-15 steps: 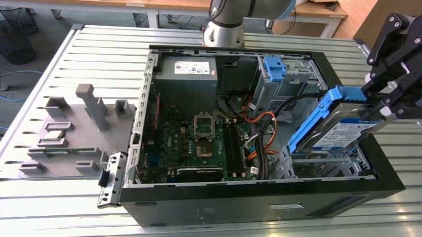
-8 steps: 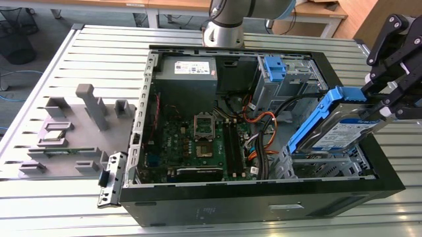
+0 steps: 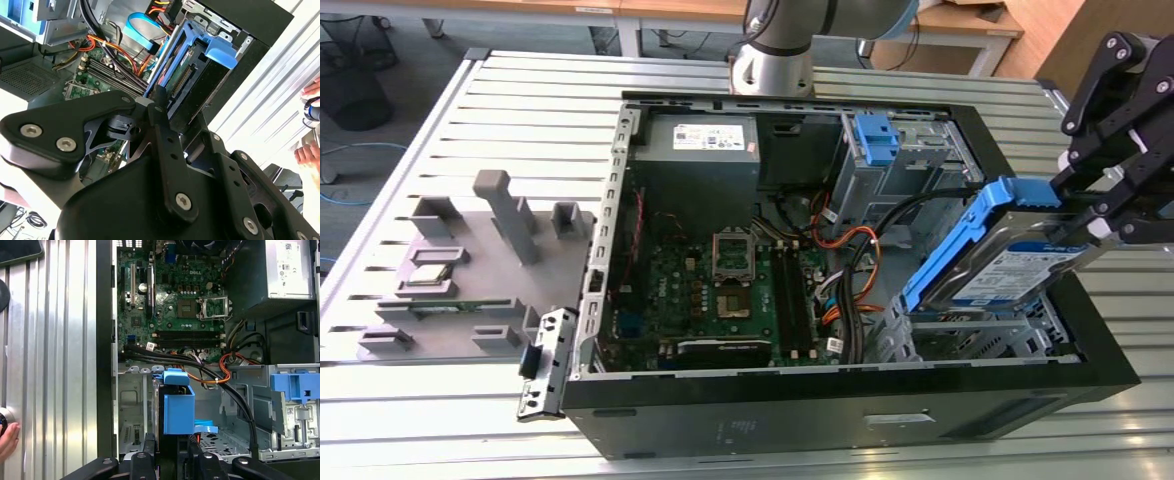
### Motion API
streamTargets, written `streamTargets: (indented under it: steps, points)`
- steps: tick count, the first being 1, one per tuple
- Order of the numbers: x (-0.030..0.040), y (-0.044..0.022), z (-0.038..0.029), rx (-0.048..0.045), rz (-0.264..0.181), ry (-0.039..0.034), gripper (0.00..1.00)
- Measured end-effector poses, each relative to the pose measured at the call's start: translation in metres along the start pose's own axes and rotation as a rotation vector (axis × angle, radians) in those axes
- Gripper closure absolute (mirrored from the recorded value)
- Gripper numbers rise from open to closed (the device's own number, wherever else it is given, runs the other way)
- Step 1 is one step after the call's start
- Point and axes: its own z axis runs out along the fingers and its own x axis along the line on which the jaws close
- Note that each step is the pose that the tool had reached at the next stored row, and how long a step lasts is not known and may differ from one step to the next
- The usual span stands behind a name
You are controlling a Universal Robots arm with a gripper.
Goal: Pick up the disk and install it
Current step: 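Insert the disk into the insertion slot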
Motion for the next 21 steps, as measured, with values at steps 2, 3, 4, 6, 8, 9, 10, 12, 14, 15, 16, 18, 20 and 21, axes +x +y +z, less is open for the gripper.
streamTargets:
  steps: [2,3,4,6,8,9,10,12,14,15,16,18,20,21]
  points:
    - [0.0000,0.0000,0.0001,0.0000,0.000,0.0002,0.65]
    - [0.0000,0.0000,0.0002,0.0000,0.000,0.0002,0.65]
    - [0.0000,0.0000,0.0002,0.0000,0.000,0.0001,0.65]
    - [0.0001,0.0000,0.0003,0.0000,0.000,0.0000,0.65]
    - [0.0001,-0.0001,0.0006,0.0000,0.000,0.0026,0.65]
    - [0.0001,-0.0001,0.0005,0.0001,0.000,0.0042,0.65]
    - [0.0001,-0.0001,0.0005,0.0001,0.000,0.0043,0.65]
    - [0.0001,-0.0001,0.0004,0.0001,0.000,0.0046,0.65]
    - [0.0001,-0.0001,0.0010,0.0001,0.000,0.0043,0.65]
    - [0.0001,-0.0001,0.0013,0.0001,0.000,0.0045,0.65]
    - [0.0002,-0.0001,0.0017,0.0001,0.000,0.0047,0.65]
    - [0.0004,-0.0002,0.0029,0.0001,0.000,0.0046,0.65]
    - [0.0005,-0.0003,0.0043,0.0001,0.000,0.0046,0.65]
    - [0.0006,-0.0003,0.0052,0.0001,0.000,0.0047,0.65]
